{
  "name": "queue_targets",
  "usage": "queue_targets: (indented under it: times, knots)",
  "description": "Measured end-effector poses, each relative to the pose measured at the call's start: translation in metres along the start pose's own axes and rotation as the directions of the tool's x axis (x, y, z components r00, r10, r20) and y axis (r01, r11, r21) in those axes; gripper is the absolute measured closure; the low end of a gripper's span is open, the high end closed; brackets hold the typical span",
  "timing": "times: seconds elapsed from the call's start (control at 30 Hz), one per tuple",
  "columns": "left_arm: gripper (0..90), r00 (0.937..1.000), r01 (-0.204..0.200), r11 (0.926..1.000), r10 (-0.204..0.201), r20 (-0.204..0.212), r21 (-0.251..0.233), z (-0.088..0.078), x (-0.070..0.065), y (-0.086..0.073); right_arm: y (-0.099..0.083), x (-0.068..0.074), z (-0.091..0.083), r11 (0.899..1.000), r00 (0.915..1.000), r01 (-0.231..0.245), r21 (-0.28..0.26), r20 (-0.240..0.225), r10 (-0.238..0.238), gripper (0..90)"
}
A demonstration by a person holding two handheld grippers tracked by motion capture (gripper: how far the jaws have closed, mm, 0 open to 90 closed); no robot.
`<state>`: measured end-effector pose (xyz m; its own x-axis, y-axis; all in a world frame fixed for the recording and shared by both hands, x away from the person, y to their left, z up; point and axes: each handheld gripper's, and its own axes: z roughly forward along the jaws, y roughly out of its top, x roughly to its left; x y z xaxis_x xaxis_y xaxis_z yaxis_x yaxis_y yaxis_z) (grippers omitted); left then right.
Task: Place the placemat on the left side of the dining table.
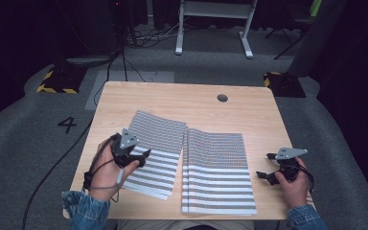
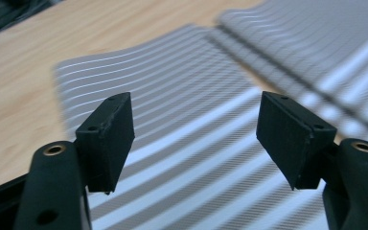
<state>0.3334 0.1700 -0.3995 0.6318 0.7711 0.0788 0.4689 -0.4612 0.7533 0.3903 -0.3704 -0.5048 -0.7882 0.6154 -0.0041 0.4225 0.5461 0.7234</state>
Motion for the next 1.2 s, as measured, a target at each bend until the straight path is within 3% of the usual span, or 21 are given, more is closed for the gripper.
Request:
queue_targets:
  times: [0.03, 0.1, 0.17, 0.23, 0.33, 0.37, 0.4, 0.5, 0.57, 0.63, 0.67, 0.73, 0.83, 0.87, 0.9, 1.03, 1.1, 1.13, 1.2]
  knots:
    - [29.3, 0.9994, -0.012, 0.9999, 0.012, 0.031, -0.009, 0.001, -0.008, -0.002, 0.000, 0.000, 0.000, 1.000, 1.0000, 0.000, 0.000, 0.000, 0.000, 3.9]
    - [31.7, 0.9974, 0.018, 0.9988, -0.015, 0.070, -0.045, 0.005, -0.024, -0.006, 0.000, 0.000, 0.000, 1.000, 1.0000, 0.000, 0.000, 0.000, 0.000, 3.8]
    - [31.4, 0.9934, -0.045, 0.9989, 0.046, 0.105, -0.008, 0.009, -0.037, -0.006, 0.000, 0.000, 0.000, 1.000, 1.0000, 0.000, 0.000, 0.000, 0.000, 3.9]
    - [31.7, 0.9883, -0.029, 0.9996, 0.030, 0.150, -0.006, 0.013, -0.045, -0.009, 0.000, 0.000, 0.000, 1.000, 1.0000, 0.000, 0.000, 0.000, 0.000, 3.9]
    - [29.7, 0.9799, -0.060, 0.9961, 0.047, 0.194, 0.064, 0.026, -0.055, -0.016, 0.000, 0.000, 0.000, 1.000, 1.0000, 0.000, 0.000, 0.000, 0.000, 3.9]
    - [28.7, 0.9754, -0.061, 0.9936, 0.039, 0.217, 0.095, 0.033, -0.057, -0.020, 0.000, 0.000, 0.000, 1.000, 1.0000, 0.001, 0.000, 0.000, -0.001, 3.8]
    - [27.6, 0.9741, -0.087, 0.9882, 0.058, 0.219, 0.126, 0.039, -0.058, -0.023, 0.000, 0.000, 0.000, 1.000, 1.0000, 0.001, 0.000, -0.001, -0.001, 3.8]
    - [27.1, 0.9641, -0.136, 0.9661, 0.078, 0.254, 0.219, 0.056, -0.065, -0.034, 0.000, 0.000, 0.000, 1.000, 1.0000, 0.001, 0.000, -0.001, -0.001, 3.8]
    - [26.8, 0.9599, -0.130, 0.9588, 0.058, 0.274, 0.252, 0.062, -0.069, -0.039, 0.000, 0.000, 0.000, 1.000, 1.0000, 0.001, 0.000, -0.001, -0.001, 3.8]
    - [26.1, 0.9564, -0.134, 0.9562, 0.056, 0.287, 0.260, 0.065, -0.072, -0.042, 0.000, 0.000, 0.000, 1.000, 1.0000, 0.001, 0.000, -0.001, -0.001, 3.9]
    - [25.4, 0.9513, -0.137, 0.9560, 0.054, 0.303, 0.259, 0.068, -0.072, -0.042, 0.000, 0.000, 0.000, 1.000, 1.0000, 0.001, 0.000, -0.001, -0.001, 3.8]
    - [23.3, 0.9527, -0.118, 0.9580, 0.035, 0.302, 0.261, 0.069, -0.073, -0.044, 0.000, 0.000, 0.000, 1.000, 1.0000, 0.002, 0.000, -0.002, -0.002, 3.9]
    - [29.3, 0.9517, -0.152, 0.9572, 0.074, 0.298, 0.247, 0.069, -0.071, -0.045, 0.000, 0.000, 0.000, 1.000, 1.0000, 0.002, 0.000, -0.002, -0.002, 3.8]
    - [33.2, 0.9580, -0.158, 0.9554, 0.087, 0.273, 0.249, 0.068, -0.072, -0.045, 0.000, 0.000, 0.000, 1.000, 1.0000, 0.002, 0.000, -0.002, -0.002, 3.8]
    - [35.2, 0.9600, -0.152, 0.9564, 0.082, 0.268, 0.250, 0.068, -0.072, -0.045, 0.000, 0.000, 0.000, 1.000, 1.0000, 0.002, 0.000, -0.002, -0.002, 3.8]
    - [35.3, 0.9625, -0.144, 0.9587, 0.078, 0.260, 0.245, 0.068, -0.073, -0.046, 0.000, 0.000, 0.000, 1.000, 1.0000, 0.002, 0.000, -0.002, -0.002, 3.8]
    - [37.3, 0.9600, -0.148, 0.9612, 0.083, 0.268, 0.233, 0.068, -0.071, -0.046, 0.000, 0.000, 0.000, 1.000, 1.0000, 0.002, 0.000, -0.002, -0.002, 3.9]
    - [40.6, 0.9635, -0.147, 0.9622, 0.086, 0.253, 0.229, 0.067, -0.069, -0.046, 0.000, 0.000, 0.000, 1.000, 1.0000, 0.002, 0.000, -0.002, -0.002, 3.9]
    - [49.2, 0.9651, -0.110, 0.9667, 0.048, 0.257, 0.231, 0.066, -0.062, -0.047, 0.000, 0.000, 0.000, 1.000, 1.0000, 0.002, 0.000, -0.002, -0.002, 3.8]
